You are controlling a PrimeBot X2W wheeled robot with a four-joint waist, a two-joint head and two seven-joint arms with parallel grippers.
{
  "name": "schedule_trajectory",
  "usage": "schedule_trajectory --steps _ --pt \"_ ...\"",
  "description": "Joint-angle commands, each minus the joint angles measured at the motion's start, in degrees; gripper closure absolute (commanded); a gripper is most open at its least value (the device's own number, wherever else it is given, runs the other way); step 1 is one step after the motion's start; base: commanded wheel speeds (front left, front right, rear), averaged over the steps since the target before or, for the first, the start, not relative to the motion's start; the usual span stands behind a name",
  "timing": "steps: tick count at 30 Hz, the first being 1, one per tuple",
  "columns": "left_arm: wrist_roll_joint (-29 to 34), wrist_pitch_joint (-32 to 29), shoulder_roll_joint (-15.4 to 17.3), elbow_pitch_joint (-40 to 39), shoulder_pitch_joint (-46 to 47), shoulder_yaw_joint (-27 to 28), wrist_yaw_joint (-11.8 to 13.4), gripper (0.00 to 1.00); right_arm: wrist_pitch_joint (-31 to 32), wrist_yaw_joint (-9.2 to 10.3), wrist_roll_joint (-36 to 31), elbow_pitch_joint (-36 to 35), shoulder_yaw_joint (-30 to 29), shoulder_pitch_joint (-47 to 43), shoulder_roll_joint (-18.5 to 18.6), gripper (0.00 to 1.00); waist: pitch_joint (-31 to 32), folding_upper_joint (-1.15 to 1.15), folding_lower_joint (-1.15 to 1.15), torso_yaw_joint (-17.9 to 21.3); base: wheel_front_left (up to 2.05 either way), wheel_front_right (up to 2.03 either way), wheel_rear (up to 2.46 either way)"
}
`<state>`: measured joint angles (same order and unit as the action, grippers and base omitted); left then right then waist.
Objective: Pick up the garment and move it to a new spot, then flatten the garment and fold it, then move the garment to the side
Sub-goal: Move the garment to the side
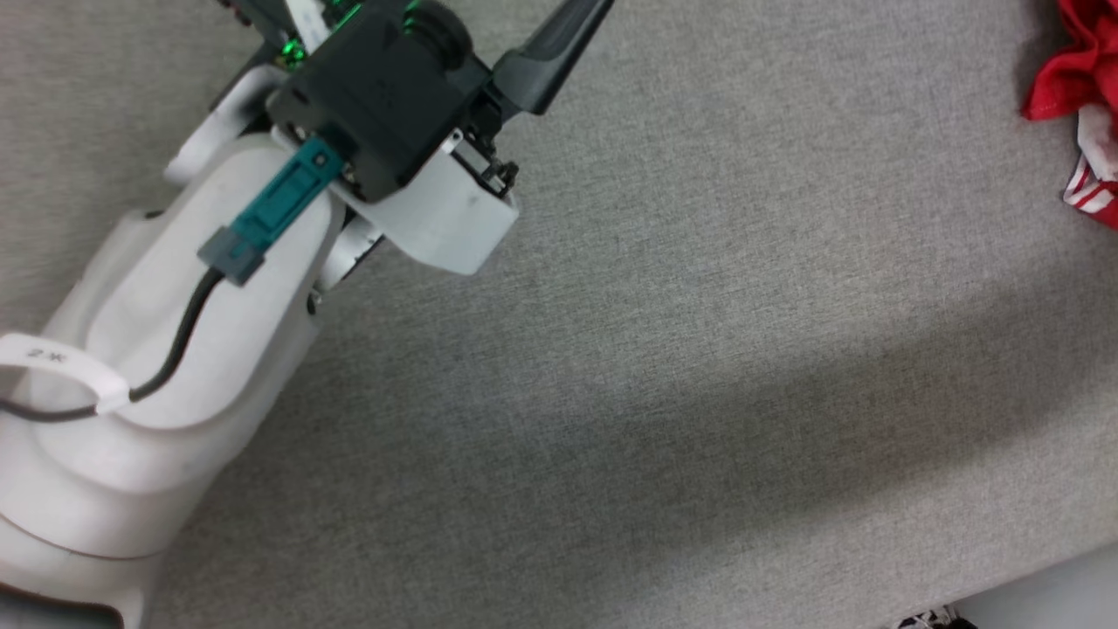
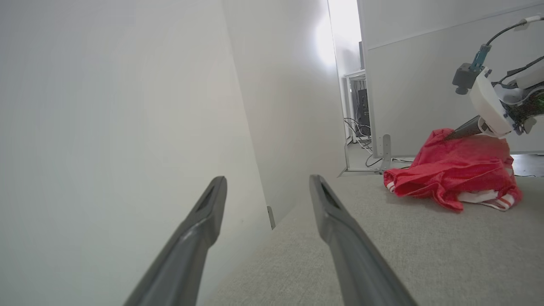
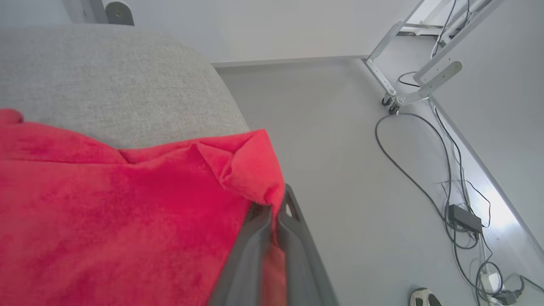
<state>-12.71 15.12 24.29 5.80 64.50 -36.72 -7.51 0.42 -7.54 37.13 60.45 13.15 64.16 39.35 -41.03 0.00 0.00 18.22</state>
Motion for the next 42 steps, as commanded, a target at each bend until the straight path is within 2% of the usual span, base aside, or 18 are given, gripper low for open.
schedule_trajectory --steps 1,11,12,13,14,20,26,33,38,42 --pt "-0.3 0.0 0.4 0.1 0.7 -0.2 0.1 0.00 -0.8 0.11 -0.4 1.0 0.3 1.1 -0.7 1.00 -1.5 0.00 0.00 1.0 0.00 0.00 0.00" --pt "-0.6 0.0 0.9 -0.2 -0.5 1.2 0.1 0.00 -9.9 0.11 -3.1 8.1 3.2 4.9 -1.9 1.00 -1.8 0.00 0.00 -0.3 0.00 0.00 0.00" --pt "-0.5 0.0 0.8 -0.3 -0.9 1.6 0.1 0.00 -10.5 0.11 -3.6 8.6 3.7 4.9 -2.1 0.80 -1.6 0.00 0.00 -0.5 0.00 0.00 0.00" --pt "-0.5 0.0 0.5 -0.5 -1.5 2.0 0.1 0.00 -11.3 0.11 -3.7 9.0 3.8 5.2 -2.3 0.20 -1.2 0.00 0.00 -0.7 0.00 0.00 0.00" --pt "-0.4 0.0 0.3 -0.5 -2.2 2.6 0.1 0.00 -12.0 0.11 -3.8 9.3 3.9 5.4 -2.5 0.00 -0.7 0.00 0.00 -1.0 0.00 0.00 0.00" --pt "-0.3 0.0 -1.6 -1.1 -9.7 7.5 0.7 0.00 -14.1 0.11 -4.9 9.5 6.6 3.1 -3.5 0.00 3.8 0.00 0.00 -3.2 0.00 0.00 0.00" --pt "1.3 0.0 -4.4 -3.0 -21.0 13.1 1.0 0.00 -14.2 0.11 -3.6 6.6 11.1 -2.2 -4.8 0.00 10.7 0.00 0.00 -7.2 0.00 0.00 0.00" --pt "1.4 0.0 -8.4 -3.5 -35.0 20.7 0.7 0.00 -15.0 0.11 0.9 -0.1 15.5 -10.6 -6.0 0.00 19.3 0.00 0.00 -13.0 0.00 0.00 0.00" --pt "1.0 0.0 -10.8 -3.2 -42.3 24.7 0.5 0.00 -15.5 0.11 3.3 -3.9 16.5 -15.7 -6.5 0.00 24.5 0.00 0.00 -16.2 0.00 0.00 0.00" --pt "0.3 0.0 -12.8 -1.2 -49.1 28.2 0.1 0.00 -15.6 0.11 2.7 -9.0 15.2 -20.7 -7.6 0.00 29.7 0.00 0.00 -18.4 0.00 0.00 0.00"
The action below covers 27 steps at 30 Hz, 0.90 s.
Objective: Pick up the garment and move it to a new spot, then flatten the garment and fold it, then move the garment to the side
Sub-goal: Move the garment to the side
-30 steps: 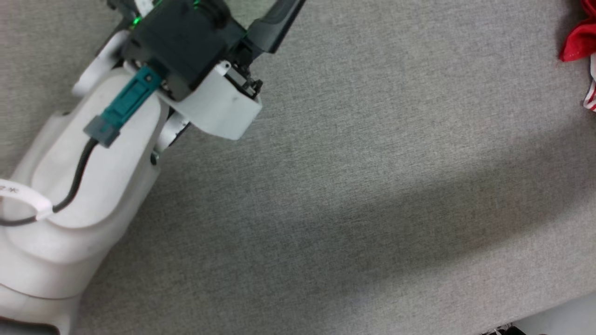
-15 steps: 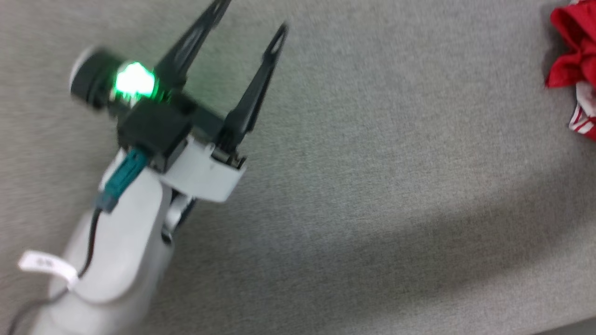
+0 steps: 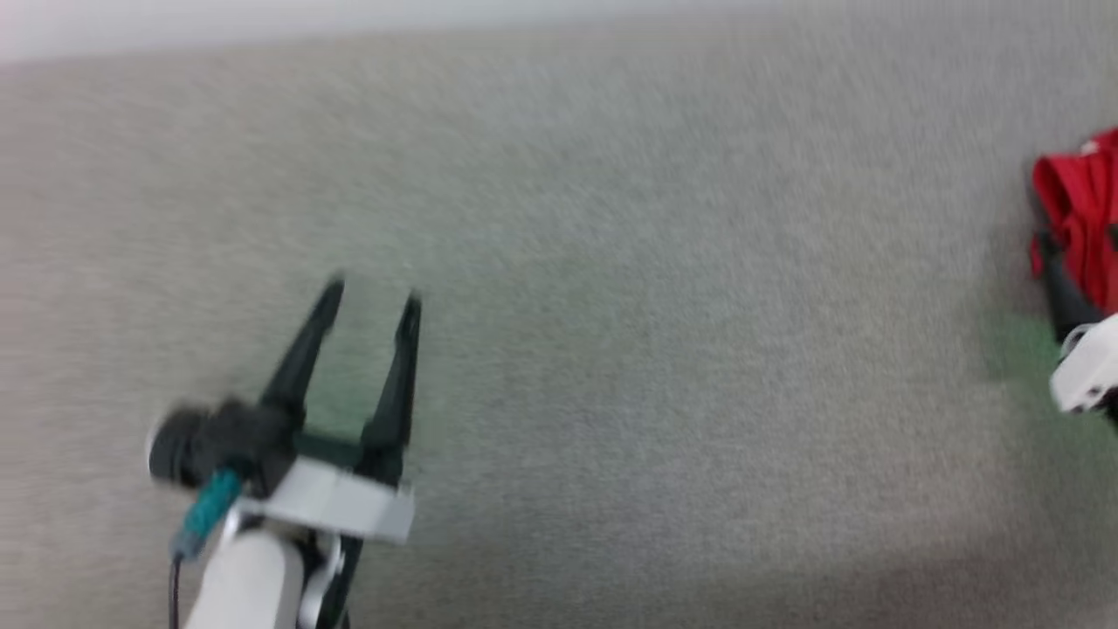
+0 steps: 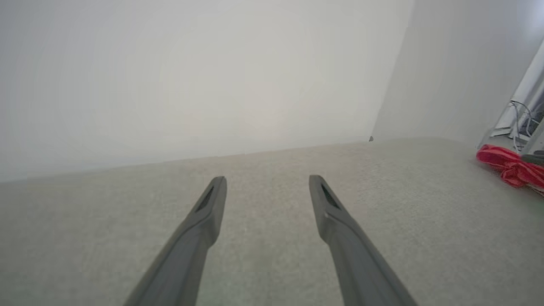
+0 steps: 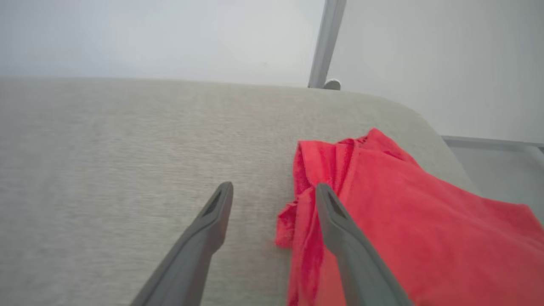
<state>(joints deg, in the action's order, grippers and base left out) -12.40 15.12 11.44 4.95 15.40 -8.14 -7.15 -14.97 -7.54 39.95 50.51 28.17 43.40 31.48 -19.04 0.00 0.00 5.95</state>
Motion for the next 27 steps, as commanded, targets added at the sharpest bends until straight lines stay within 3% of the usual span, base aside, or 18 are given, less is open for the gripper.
schedule_trajectory --steps 1,6,17,27 --pt "0.0 0.0 -0.3 0.4 -1.6 0.2 -0.4 0.00 -0.2 0.11 -0.7 -0.6 -0.6 -1.9 0.0 0.00 9.0 0.00 0.00 -6.6 0.00 0.00 0.00" --pt "-1.1 0.0 -1.5 2.6 -7.7 3.0 -0.4 0.00 -0.2 0.11 -4.9 -9.9 -7.2 -11.7 -3.0 0.00 14.1 0.00 0.00 -9.1 0.00 0.00 0.00" --pt "-2.1 0.0 -1.6 4.3 -15.8 6.8 -0.3 0.00 -0.3 0.11 -10.8 -22.4 -20.1 -30.6 -10.8 0.00 21.7 0.00 0.00 -12.6 0.00 0.00 0.00" --pt "-1.5 0.0 -1.3 2.9 -21.0 9.0 -0.3 0.00 -0.2 0.11 -14.9 -32.2 -25.2 -39.6 -14.6 0.00 24.3 0.00 0.00 -12.8 0.00 0.00 0.00"
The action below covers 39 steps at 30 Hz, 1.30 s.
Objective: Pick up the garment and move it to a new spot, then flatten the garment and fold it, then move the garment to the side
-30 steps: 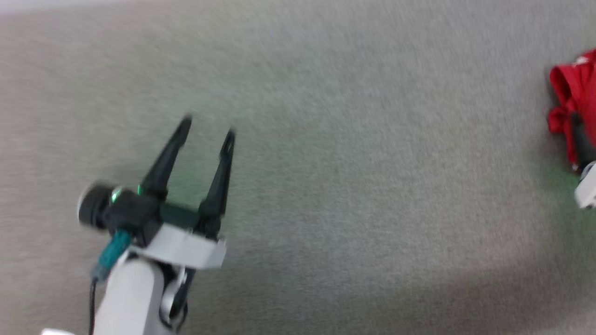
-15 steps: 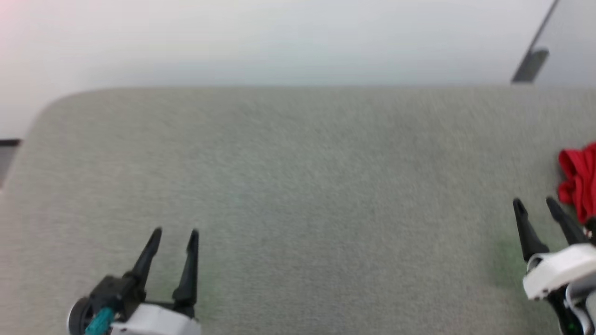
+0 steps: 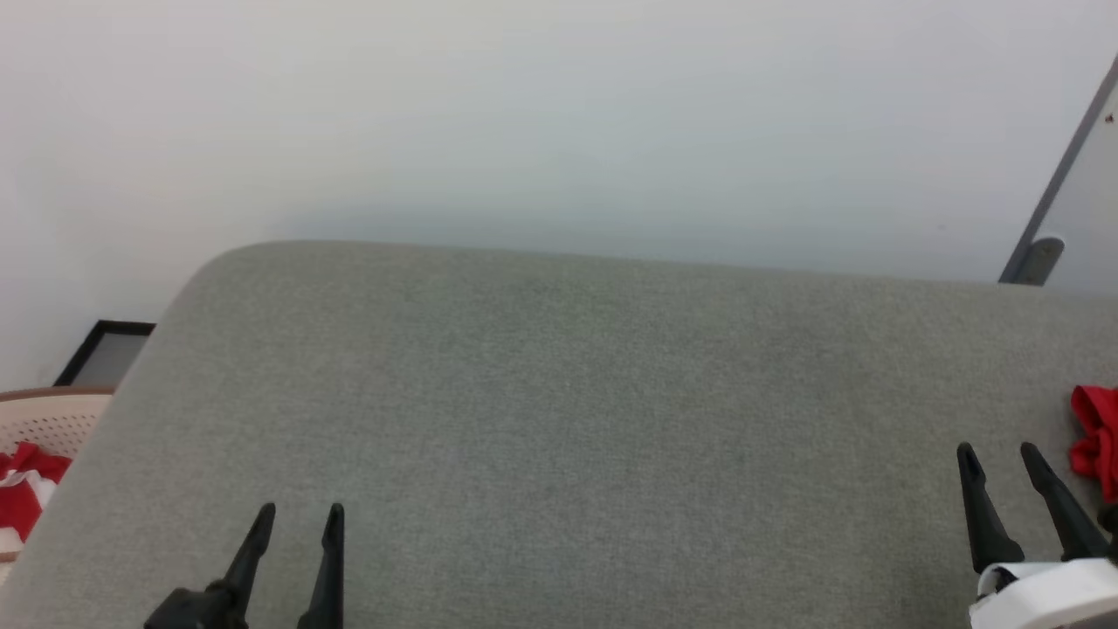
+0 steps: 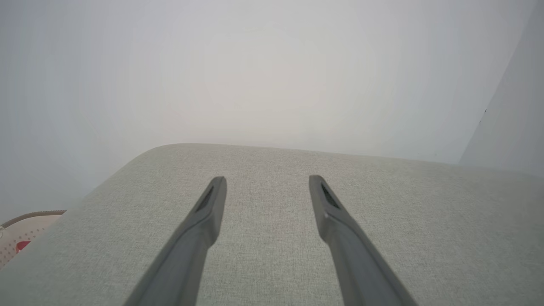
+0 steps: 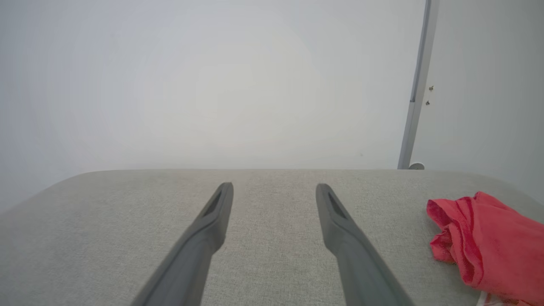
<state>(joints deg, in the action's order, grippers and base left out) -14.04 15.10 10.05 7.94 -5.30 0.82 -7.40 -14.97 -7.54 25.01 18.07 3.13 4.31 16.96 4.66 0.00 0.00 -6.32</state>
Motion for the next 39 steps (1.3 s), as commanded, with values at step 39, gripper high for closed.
schedule_trajectory --steps 39 --pt "-0.3 0.0 -1.3 -5.4 -4.8 0.5 -0.1 0.00 -0.3 0.11 -1.1 -12.0 -7.1 -12.3 -3.3 0.00 0.2 0.00 0.00 -0.5 0.00 0.00 0.00"
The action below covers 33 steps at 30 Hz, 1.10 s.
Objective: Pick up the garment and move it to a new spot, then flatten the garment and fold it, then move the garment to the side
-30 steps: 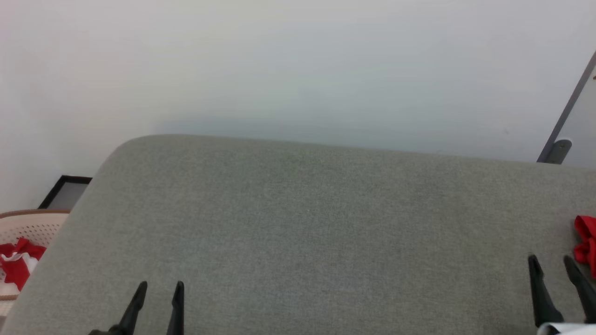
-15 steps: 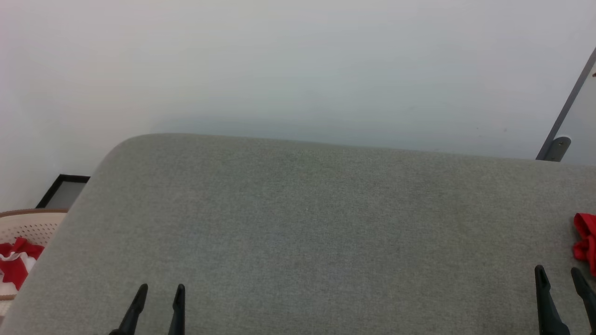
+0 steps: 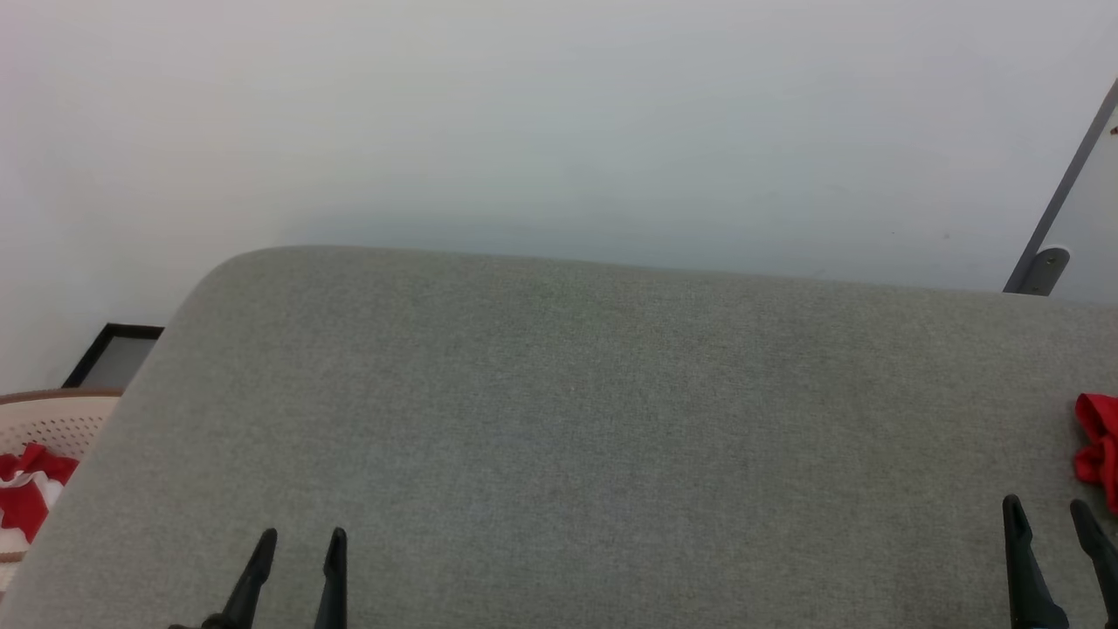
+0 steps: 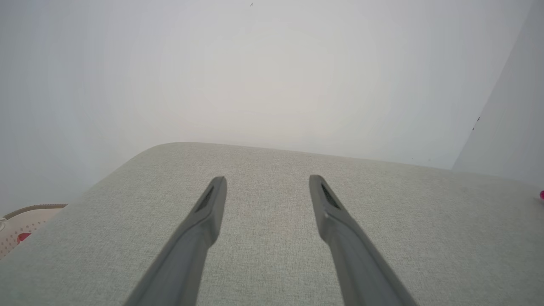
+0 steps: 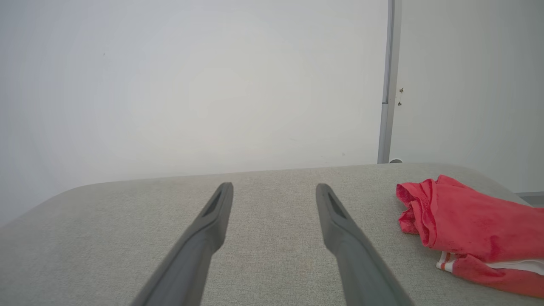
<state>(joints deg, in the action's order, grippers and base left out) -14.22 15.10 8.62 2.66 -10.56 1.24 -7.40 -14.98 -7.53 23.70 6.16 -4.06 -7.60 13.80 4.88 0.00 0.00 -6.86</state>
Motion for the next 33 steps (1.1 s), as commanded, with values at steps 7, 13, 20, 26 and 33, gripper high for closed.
schedule_trajectory --steps 7,13,20,26,33 --pt "0.2 0.0 0.4 -0.2 0.6 0.0 -0.1 0.00 -0.2 0.10 0.2 -0.1 0.5 -0.2 -0.3 0.00 -0.2 0.00 0.00 0.1 0.00 0.00 0.00" --pt "-0.2 0.0 -0.2 -1.0 0.6 0.7 -0.1 1.00 -0.2 0.10 0.4 -0.5 0.8 0.0 -0.1 1.00 -0.7 0.00 0.00 0.2 0.00 0.00 0.00" --pt "-2.3 -0.5 -1.2 1.9 -0.5 0.1 0.0 1.00 1.0 -0.01 2.5 2.4 0.9 -0.2 -1.8 1.00 -0.8 0.00 0.00 0.3 0.00 0.00 0.00" --pt "-9.0 -2.1 -1.3 2.7 1.0 0.3 0.0 1.00 2.8 0.00 8.0 2.9 0.6 1.0 -2.5 1.00 -1.0 0.00 0.00 0.6 0.00 0.00 0.00" --pt "-16.1 -3.8 -1.6 3.7 2.6 0.6 0.0 1.00 4.6 0.00 14.0 3.3 0.3 2.3 -3.3 1.00 -1.2 0.00 0.00 1.0 0.00 0.00 0.00"
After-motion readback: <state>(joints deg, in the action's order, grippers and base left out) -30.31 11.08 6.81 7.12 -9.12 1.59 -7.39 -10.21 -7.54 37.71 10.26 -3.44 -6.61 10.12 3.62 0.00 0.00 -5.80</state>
